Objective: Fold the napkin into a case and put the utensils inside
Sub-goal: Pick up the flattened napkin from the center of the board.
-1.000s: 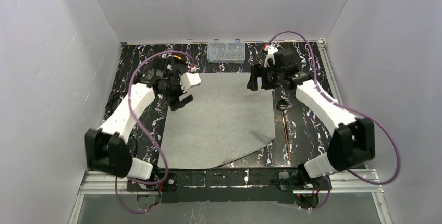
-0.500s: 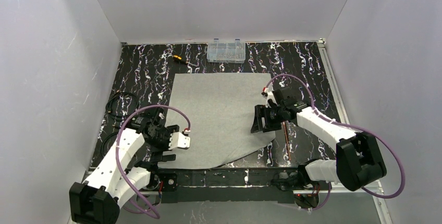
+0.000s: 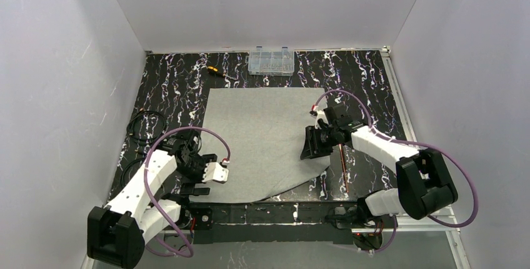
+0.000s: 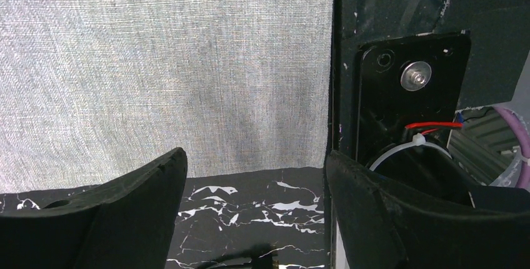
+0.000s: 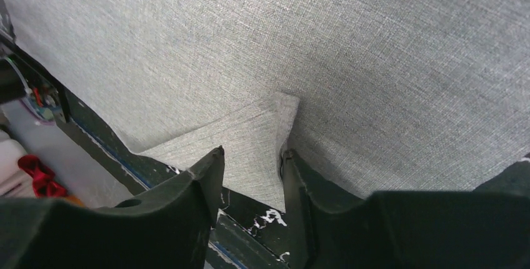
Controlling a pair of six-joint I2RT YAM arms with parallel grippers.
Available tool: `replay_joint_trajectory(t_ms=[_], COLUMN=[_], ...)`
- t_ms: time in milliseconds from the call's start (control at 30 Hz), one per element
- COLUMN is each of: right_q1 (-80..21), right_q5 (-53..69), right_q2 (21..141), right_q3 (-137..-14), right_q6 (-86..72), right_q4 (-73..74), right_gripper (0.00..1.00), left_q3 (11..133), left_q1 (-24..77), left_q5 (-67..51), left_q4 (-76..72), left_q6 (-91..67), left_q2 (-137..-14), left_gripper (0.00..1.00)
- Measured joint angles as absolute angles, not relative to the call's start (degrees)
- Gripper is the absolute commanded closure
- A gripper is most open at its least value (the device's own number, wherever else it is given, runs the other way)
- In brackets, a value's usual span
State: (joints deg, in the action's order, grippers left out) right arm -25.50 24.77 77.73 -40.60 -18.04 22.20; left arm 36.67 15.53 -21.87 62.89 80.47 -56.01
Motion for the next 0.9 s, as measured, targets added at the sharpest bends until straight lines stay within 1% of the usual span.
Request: replay_joint_trajectory(t_ms=[67, 167, 233, 300, 467, 600, 767, 900], right_q1=[-25.52, -25.54, -25.54, -25.54, -25.58, -25.58, -23.51, -20.34], right_q5=[25.08, 25.8, 26.33, 26.83, 27.18, 26.89, 26.44, 25.15], right_q2=[77.97, 78.39, 78.78, 79.24, 79.15, 77.93, 74.98, 75.66], right_q3=[-40.6, -40.6, -40.6, -40.6, -42.59, -50.7, -58.89, -60.69], right_q6=[-17.98, -18.22, -18.24, -18.28, -18.24, -17.69, -17.87, -18.85], right_q4=[22.04, 21.93, 21.8, 21.91, 23.49, 23.33, 17.3, 12.64], right_gripper=[0.7, 0.79, 0.9, 0.99, 0.99, 0.99, 0.99, 0.99], left_q3=[36.53, 35.9, 35.79, 35.86, 38.59, 43.33, 51.11, 53.45], left_q1=[15.53, 15.53, 15.53, 15.53, 15.53, 15.53, 15.53, 15.53], left_q5=[-21.87, -21.89, -21.89, -22.02, -23.29, -25.47, -30.39, -34.48], left_q4=[63.13, 63.53, 63.48, 63.31, 62.76, 62.92, 64.49, 65.32], left_q6=[82.11, 85.41, 87.05, 87.68, 87.31, 85.91, 83.31, 81.45], left_q2=[-56.58, -56.62, -57.14, -58.33, -63.31, -65.93, -69.76, -71.94], left_gripper=[0.22, 0.23, 0.24, 0.25, 0.26, 0.26, 0.26, 0.25])
